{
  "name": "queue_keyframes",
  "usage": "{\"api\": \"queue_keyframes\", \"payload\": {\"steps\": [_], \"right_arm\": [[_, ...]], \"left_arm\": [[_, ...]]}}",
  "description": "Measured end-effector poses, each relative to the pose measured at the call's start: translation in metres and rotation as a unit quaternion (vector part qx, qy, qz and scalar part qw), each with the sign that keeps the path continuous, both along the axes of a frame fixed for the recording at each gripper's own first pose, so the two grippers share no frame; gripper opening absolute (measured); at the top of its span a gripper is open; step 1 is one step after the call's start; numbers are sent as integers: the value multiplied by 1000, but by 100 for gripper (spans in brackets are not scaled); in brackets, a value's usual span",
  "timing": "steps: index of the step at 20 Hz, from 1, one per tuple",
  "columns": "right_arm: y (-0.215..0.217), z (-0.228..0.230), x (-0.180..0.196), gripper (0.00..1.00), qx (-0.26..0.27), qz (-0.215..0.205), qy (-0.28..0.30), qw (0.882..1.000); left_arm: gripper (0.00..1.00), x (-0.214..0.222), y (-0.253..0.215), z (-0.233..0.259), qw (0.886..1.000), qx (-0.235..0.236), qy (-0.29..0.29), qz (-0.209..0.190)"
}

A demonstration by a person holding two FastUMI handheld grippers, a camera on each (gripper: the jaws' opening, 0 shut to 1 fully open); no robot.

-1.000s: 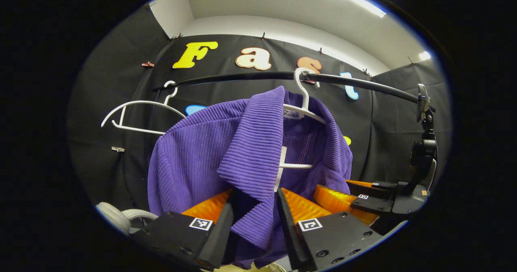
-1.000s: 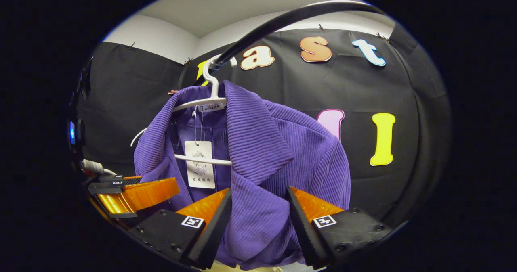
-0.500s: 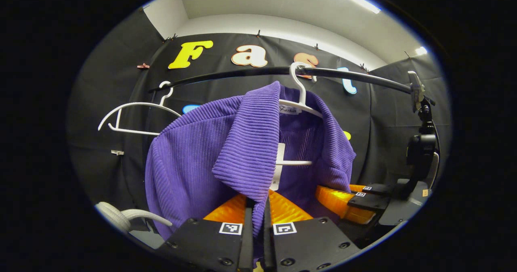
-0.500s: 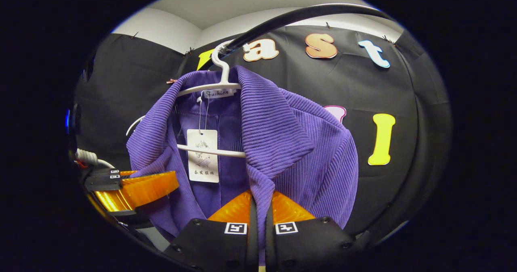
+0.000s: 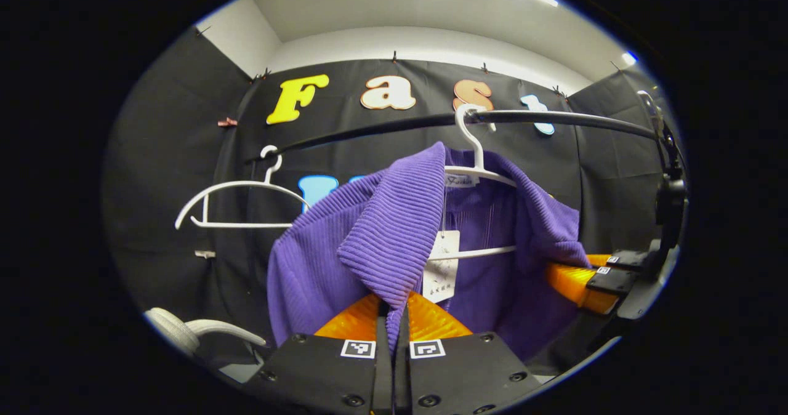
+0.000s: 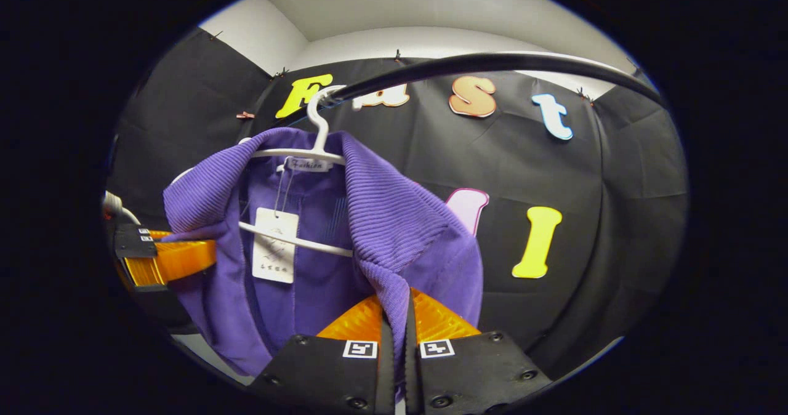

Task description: Grasp the clothes on the hanger with both hands and then place them into the laundry hamper below.

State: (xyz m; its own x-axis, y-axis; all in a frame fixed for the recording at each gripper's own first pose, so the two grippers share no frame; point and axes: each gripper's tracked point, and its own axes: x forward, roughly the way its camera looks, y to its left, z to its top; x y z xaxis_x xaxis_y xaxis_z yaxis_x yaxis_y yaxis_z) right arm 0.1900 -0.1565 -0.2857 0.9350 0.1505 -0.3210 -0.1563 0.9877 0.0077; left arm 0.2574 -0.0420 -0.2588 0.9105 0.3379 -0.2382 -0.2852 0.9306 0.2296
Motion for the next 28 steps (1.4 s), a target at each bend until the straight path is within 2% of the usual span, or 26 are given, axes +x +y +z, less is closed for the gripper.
{"api": "queue_keyframes", "payload": {"steps": [1, 3, 4, 5, 9, 14, 19, 22, 25, 28], "right_arm": [[-8, 5, 0, 11, -3, -9, -4, 1000], [-23, 17, 4, 11, -11, -29, -17, 999], [-31, 25, 4, 6, -20, -39, -26, 999], [-38, 34, 6, 10, -26, -48, -38, 998], [-58, 71, 17, 10, -49, -77, -86, 992], [-52, 116, 30, 10, -16, -89, -139, 986], [-59, 109, 46, 11, -24, -97, -147, 984], [-68, 98, 58, 11, -29, -111, -148, 982], [-72, 81, 70, 10, -51, -118, -144, 981], [-77, 71, 77, 10, -57, -128, -143, 980]], "left_arm": [[6, -1, 2, 5, 1000, 9, -1, 1], [4, -7, 10, 19, 1000, 27, -8, 11], [5, -10, 15, 26, 999, 37, -11, 18], [4, -13, 21, 35, 998, 47, -16, 27], [4, -20, 39, 63, 995, 77, -28, 55], [6, -22, 56, 102, 986, 147, -48, 63], [6, -10, 97, 106, 980, 175, -38, 84], [6, 4, 116, 102, 981, 167, -35, 87], [6, 11, 132, 74, 984, 155, -4, 92], [6, 13, 128, 55, 986, 144, 6, 88]]}}
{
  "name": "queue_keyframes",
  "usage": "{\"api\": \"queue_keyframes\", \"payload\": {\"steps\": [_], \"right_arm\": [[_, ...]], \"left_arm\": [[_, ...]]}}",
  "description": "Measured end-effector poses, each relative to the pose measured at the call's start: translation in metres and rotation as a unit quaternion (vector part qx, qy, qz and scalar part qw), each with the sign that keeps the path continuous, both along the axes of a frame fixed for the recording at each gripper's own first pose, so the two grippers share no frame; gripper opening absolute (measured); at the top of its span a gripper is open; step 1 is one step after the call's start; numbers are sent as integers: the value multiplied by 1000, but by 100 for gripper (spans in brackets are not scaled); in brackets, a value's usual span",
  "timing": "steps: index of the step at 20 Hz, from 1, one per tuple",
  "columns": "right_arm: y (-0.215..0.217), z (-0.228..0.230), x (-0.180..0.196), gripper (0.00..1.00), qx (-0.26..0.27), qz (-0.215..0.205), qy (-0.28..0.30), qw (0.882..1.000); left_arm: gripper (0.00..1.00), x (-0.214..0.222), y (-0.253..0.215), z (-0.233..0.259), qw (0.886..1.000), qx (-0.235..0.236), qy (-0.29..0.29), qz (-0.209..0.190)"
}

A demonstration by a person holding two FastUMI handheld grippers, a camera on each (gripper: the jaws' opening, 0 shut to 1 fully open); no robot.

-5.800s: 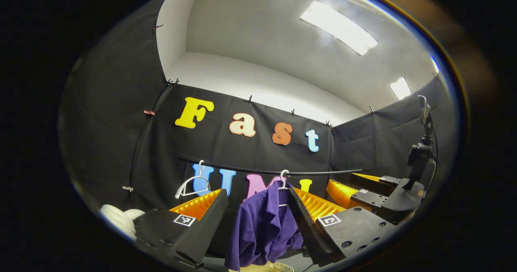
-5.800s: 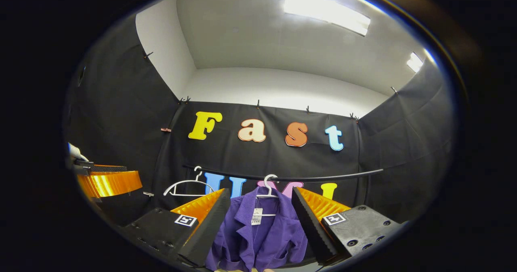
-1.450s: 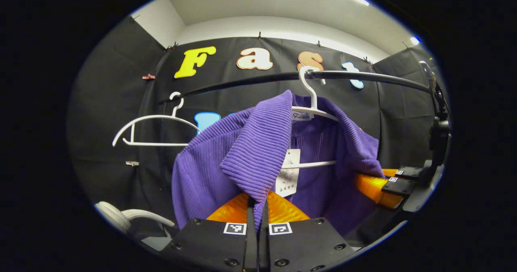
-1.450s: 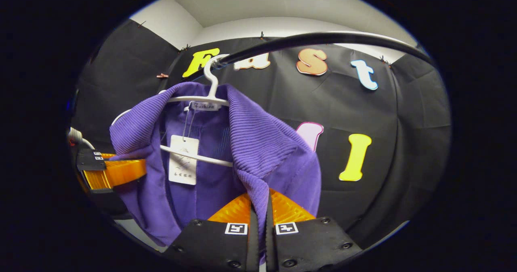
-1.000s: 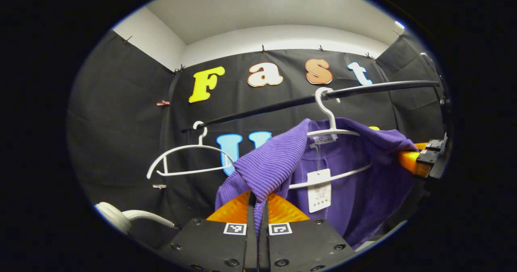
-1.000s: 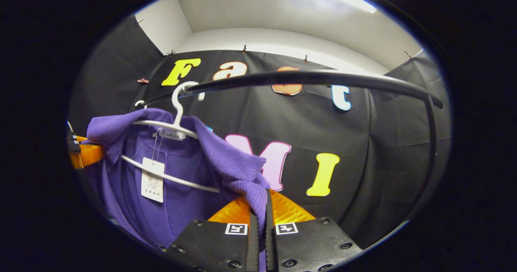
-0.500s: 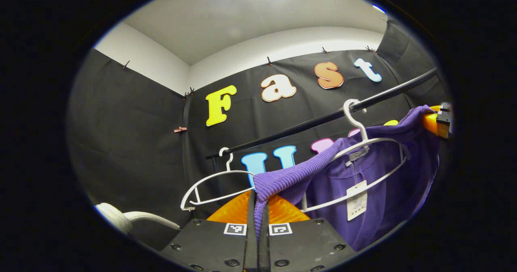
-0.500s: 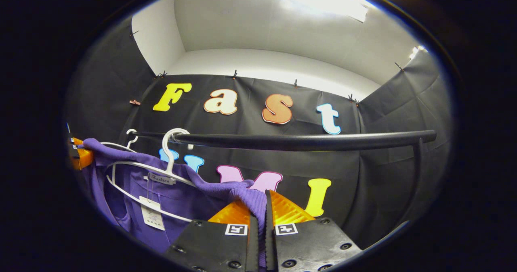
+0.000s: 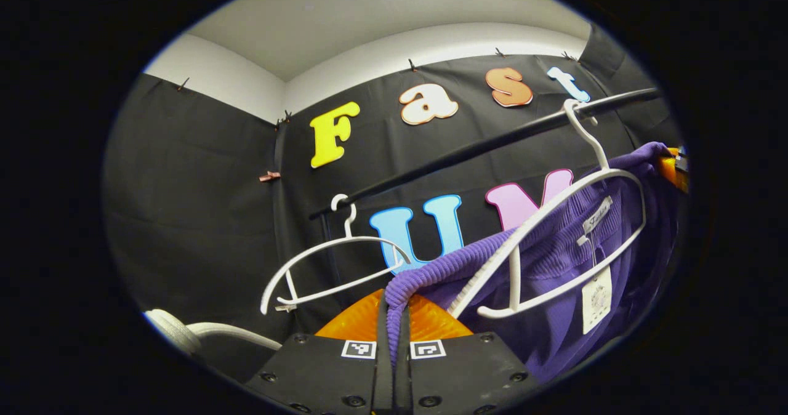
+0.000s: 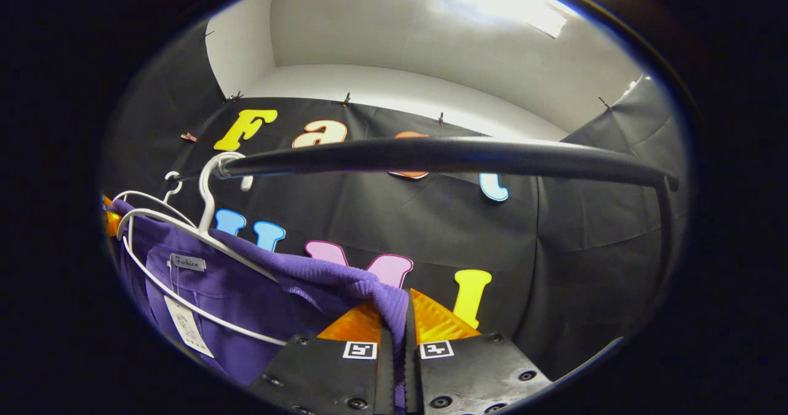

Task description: Grasp the clothes on the hanger with both hands and then place them into the laundry hamper below.

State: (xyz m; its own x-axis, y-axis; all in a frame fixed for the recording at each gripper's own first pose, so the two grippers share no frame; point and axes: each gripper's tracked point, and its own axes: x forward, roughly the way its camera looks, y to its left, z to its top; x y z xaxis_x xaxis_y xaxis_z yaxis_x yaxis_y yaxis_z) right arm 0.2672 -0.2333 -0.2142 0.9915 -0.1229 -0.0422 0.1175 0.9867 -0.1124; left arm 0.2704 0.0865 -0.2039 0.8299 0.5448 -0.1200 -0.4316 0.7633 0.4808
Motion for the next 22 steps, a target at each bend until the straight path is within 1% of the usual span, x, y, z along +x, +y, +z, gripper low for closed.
{"api": "queue_keyframes", "payload": {"steps": [1, 2, 6, 8, 10, 12, 14, 15, 17, 19, 20, 22], "right_arm": [[-1, -2, 1, 10, -4, -4, 0, 1000], [-3, -3, 3, 10, -11, -7, -2, 1000], [-11, -8, 10, 10, -25, -21, -2, 999], [-19, -1, 14, 10, -42, -34, -15, 998], [-20, 2, 17, 10, -32, -40, -21, 998], [-16, 2, 19, 10, -30, -40, -20, 999], [-2, 3, 17, 10, -18, -19, -21, 999], [4, 7, 15, 10, -24, -10, -25, 999], [11, 10, 12, 10, -32, 6, -31, 999], [18, 10, 12, 10, -26, 15, -29, 999], [22, 7, 13, 10, -23, 17, -26, 999], [20, -3, 15, 10, -36, 16, -18, 999]], "left_arm": [[5, -1, -2, -6, 1000, -4, 2, -1], [6, -4, -4, -15, 1000, -14, 6, -1], [6, -17, -21, -46, 998, -56, 17, -4], [6, -17, -31, -55, 998, -67, 18, -10], [6, -16, -32, -61, 997, -80, 21, -12], [6, -16, -31, -62, 994, -106, 11, -19], [6, -20, -18, -60, 991, -133, -5, -14], [6, -21, -12, -60, 990, -139, -10, -9], [6, -23, -4, -55, 992, -128, -11, -1], [6, -28, 1, -58, 994, -113, -1, 5], [6, -32, 2, -66, 993, -118, 6, 12], [5, -37, -9, -82, 990, -138, 17, 13]]}}
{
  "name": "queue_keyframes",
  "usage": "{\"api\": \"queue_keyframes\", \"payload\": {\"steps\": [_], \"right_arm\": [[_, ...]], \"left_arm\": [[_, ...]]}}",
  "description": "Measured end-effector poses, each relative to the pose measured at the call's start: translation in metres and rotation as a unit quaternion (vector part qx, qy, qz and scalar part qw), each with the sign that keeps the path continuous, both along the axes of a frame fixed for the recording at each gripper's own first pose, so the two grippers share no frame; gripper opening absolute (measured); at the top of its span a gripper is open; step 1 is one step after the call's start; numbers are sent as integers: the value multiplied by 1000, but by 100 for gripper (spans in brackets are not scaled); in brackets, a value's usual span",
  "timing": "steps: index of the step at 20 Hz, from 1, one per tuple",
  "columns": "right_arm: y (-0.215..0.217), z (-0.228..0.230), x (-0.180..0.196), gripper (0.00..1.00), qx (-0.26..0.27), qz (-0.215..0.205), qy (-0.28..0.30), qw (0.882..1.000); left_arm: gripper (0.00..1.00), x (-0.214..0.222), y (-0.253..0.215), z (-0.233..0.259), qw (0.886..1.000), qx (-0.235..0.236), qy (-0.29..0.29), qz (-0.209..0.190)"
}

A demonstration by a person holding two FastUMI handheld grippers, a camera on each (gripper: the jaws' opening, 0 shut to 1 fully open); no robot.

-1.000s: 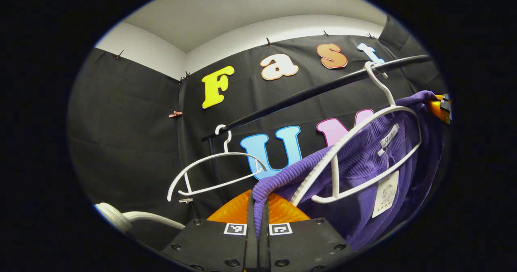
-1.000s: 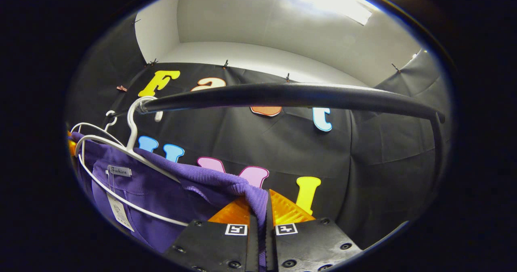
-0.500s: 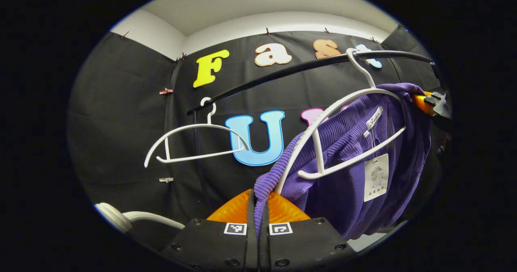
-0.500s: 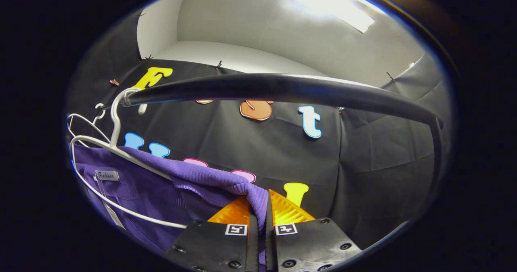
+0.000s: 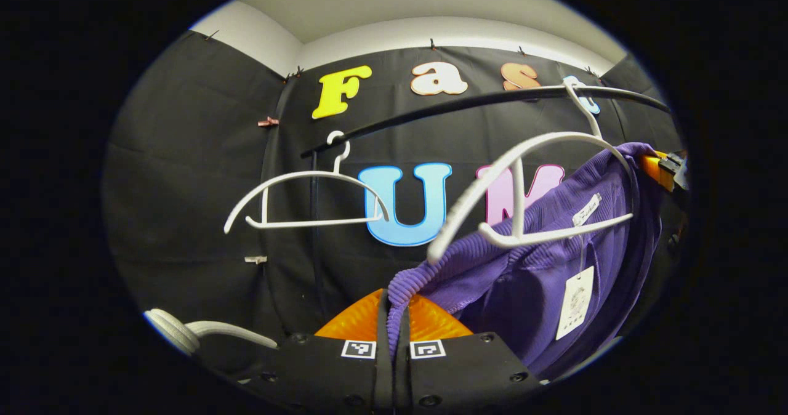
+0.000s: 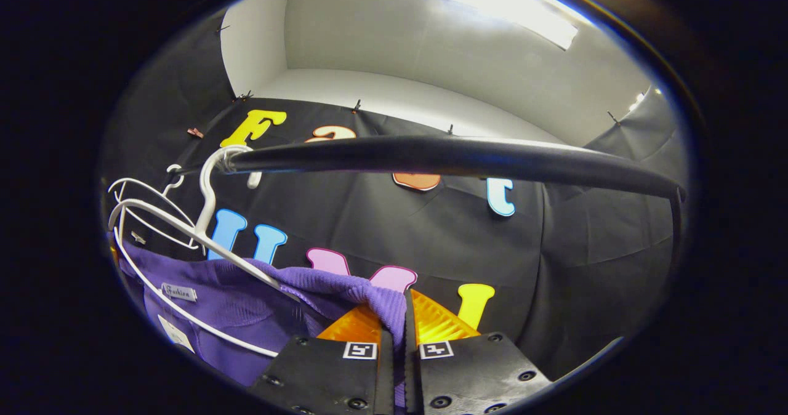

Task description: Grasp the clothes on the hanger with both hands and then place them into the laundry hamper below.

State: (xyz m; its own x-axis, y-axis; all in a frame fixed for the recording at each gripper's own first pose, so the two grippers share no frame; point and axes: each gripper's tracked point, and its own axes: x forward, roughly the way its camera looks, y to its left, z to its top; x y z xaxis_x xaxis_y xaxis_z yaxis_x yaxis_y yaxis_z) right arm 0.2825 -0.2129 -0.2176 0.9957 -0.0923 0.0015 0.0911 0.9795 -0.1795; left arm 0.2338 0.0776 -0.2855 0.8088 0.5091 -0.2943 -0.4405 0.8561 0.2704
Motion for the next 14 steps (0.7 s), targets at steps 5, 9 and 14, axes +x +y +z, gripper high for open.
{"api": "queue_keyframes", "payload": {"steps": [5, 9, 14], "right_arm": [[-36, -17, -10, 10, -22, -47, 22, 998], [-68, -34, -22, 10, -21, -90, 52, 994], [-44, -58, -43, 10, -14, -49, 89, 995]], "left_arm": [[6, 13, -44, -26, 999, -17, 26, -44], [6, 37, -86, -40, 994, -40, 29, -93], [6, 51, -122, -61, 988, -58, 43, -134]]}}
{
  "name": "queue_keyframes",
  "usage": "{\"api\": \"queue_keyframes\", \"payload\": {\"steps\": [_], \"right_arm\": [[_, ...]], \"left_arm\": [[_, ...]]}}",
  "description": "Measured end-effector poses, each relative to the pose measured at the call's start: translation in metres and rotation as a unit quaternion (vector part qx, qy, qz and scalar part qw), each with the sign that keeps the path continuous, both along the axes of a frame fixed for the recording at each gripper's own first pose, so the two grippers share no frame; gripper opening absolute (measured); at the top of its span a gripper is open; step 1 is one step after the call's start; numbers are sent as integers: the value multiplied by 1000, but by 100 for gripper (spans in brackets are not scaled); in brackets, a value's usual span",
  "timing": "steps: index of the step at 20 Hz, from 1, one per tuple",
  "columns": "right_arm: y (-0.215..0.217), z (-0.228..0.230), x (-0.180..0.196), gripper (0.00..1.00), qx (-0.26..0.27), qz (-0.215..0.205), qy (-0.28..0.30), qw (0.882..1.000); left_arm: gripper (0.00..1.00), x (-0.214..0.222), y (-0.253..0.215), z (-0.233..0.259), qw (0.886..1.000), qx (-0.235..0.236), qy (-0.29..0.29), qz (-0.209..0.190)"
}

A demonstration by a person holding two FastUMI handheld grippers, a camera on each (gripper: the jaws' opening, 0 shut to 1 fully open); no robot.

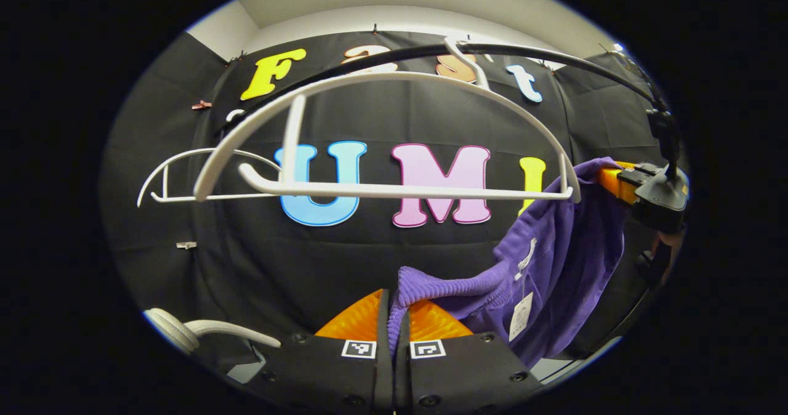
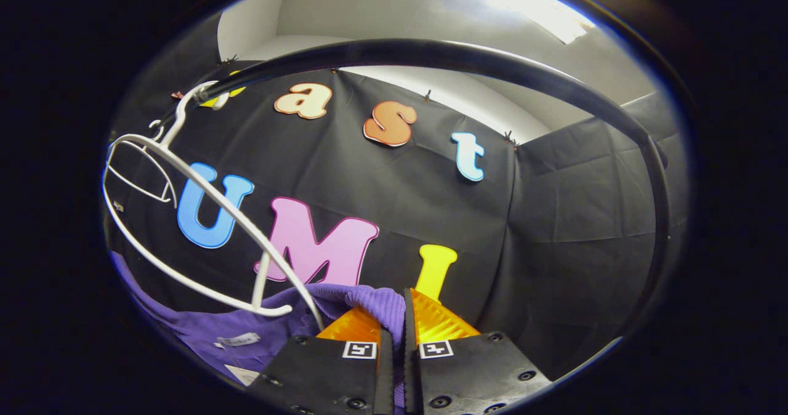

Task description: Grasp the clothes on the hanger with both hands and then place them into the laundry hamper below.

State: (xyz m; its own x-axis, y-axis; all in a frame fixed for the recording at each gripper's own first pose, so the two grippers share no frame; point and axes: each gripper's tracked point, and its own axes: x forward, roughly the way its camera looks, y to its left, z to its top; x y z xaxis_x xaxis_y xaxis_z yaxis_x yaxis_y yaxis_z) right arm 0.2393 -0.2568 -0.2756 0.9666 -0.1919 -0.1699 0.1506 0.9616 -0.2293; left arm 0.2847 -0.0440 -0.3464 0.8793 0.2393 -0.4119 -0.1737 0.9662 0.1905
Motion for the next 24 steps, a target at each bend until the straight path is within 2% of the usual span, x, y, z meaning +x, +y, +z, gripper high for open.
{"api": "queue_keyframes", "payload": {"steps": [4, 12, 16, 18, 21, 24], "right_arm": [[24, -26, -22, 10, 12, 45, 45, 998], [33, -87, -46, 10, 35, 61, 135, 988], [77, -96, -62, 11, 75, 119, 156, 978], [112, -99, -70, 11, 108, 160, 167, 967], [155, -111, -89, 11, 157, 213, 206, 942], [183, -120, -100, 10, 245, 231, 237, 911]], "left_arm": [[6, -3, -5, -8, 1000, -10, 7, -1], [6, -13, -22, -33, 999, -23, 35, -16], [6, -20, -19, -44, 999, -26, 44, -15], [6, -23, -21, -46, 998, -31, 49, -15], [6, -27, -22, -60, 997, -31, 71, -28], [6, -30, -28, -79, 993, -41, 100, -39]]}}
